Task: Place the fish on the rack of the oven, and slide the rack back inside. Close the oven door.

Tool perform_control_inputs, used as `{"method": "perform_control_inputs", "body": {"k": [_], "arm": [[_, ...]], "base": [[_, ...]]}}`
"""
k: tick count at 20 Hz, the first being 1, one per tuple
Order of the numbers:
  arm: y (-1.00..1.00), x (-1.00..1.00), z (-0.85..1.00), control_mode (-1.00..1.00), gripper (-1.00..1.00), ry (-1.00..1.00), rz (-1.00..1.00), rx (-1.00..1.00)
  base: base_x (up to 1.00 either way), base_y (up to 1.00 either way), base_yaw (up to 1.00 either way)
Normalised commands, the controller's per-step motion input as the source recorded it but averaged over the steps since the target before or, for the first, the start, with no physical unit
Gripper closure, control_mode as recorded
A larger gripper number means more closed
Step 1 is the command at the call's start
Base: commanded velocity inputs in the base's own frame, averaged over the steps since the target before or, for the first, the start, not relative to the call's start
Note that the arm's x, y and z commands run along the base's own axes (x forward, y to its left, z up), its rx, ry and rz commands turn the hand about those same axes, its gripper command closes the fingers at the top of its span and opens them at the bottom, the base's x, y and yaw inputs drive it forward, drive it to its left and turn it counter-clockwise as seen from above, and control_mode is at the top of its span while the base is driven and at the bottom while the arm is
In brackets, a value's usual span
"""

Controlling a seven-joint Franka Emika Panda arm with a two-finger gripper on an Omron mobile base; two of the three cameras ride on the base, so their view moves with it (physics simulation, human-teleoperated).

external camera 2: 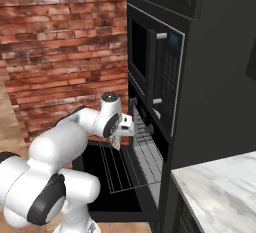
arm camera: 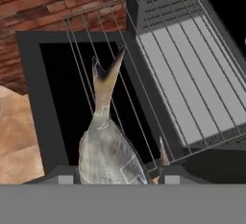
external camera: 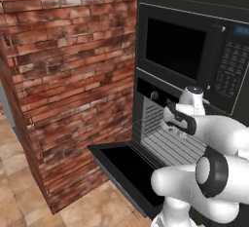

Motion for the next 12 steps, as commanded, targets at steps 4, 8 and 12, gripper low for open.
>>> {"method": "perform_control_inputs", "body": {"k": [4, 8, 12], "arm": [[0.02, 0.76, -0.95, -1.0, 1.0, 0.0, 0.0, -0.09], [0.0, 0.64, -0.79, -1.0, 1.0, 0.0, 0.0, -0.05], [-0.01, 0.57, -0.6, -1.0, 1.0, 0.01, 0.0, 0.0]], "base": [[0.0, 0.0, 0.0], [0.0, 0.0, 0.0], [0.0, 0.0, 0.0]]}}
